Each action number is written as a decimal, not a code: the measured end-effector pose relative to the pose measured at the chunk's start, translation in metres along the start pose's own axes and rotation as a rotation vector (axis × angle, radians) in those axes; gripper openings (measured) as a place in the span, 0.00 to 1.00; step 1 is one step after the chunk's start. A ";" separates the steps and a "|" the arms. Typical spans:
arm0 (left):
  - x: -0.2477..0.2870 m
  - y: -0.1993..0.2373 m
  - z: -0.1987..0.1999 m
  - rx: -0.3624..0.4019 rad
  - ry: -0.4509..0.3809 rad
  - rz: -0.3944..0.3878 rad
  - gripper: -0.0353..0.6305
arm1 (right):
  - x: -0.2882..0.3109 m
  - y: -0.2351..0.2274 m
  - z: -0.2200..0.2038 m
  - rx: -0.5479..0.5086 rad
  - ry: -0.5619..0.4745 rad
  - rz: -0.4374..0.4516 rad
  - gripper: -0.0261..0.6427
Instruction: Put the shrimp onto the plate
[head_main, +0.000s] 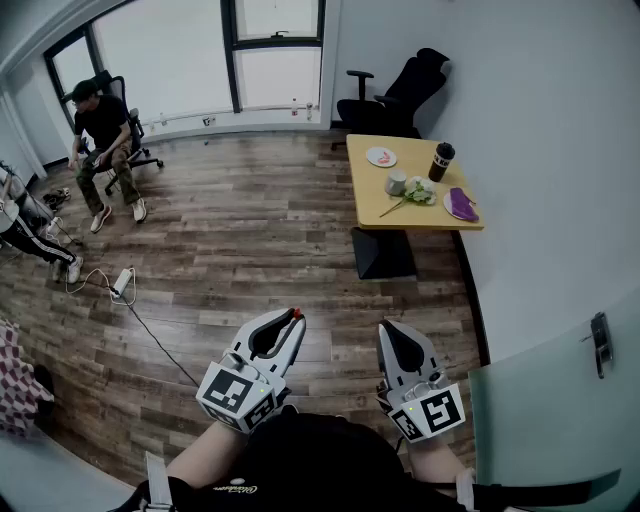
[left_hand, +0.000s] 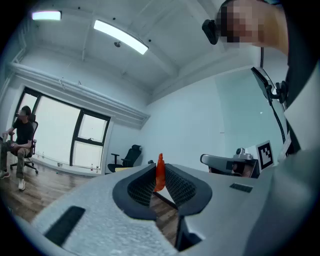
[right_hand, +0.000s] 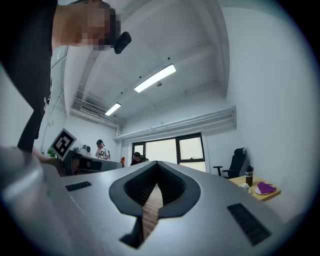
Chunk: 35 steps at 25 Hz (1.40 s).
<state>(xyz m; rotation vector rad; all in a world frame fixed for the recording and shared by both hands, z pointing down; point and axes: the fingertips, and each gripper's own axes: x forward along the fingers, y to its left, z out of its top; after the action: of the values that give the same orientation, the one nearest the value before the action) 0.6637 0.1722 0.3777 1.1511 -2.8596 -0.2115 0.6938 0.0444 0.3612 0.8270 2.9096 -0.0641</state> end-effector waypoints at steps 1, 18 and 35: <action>0.003 0.000 0.000 0.000 0.005 -0.001 0.14 | 0.001 -0.001 -0.001 -0.001 0.004 0.001 0.04; 0.019 0.012 -0.007 -0.009 -0.005 -0.048 0.14 | 0.023 -0.005 -0.011 0.022 0.027 -0.003 0.04; 0.014 0.089 -0.012 -0.026 0.015 -0.106 0.14 | 0.093 0.022 -0.044 0.038 0.078 -0.055 0.04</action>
<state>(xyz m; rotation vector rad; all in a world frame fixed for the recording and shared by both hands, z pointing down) 0.5938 0.2247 0.4029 1.2950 -2.7770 -0.2427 0.6227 0.1147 0.3937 0.7720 3.0138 -0.0943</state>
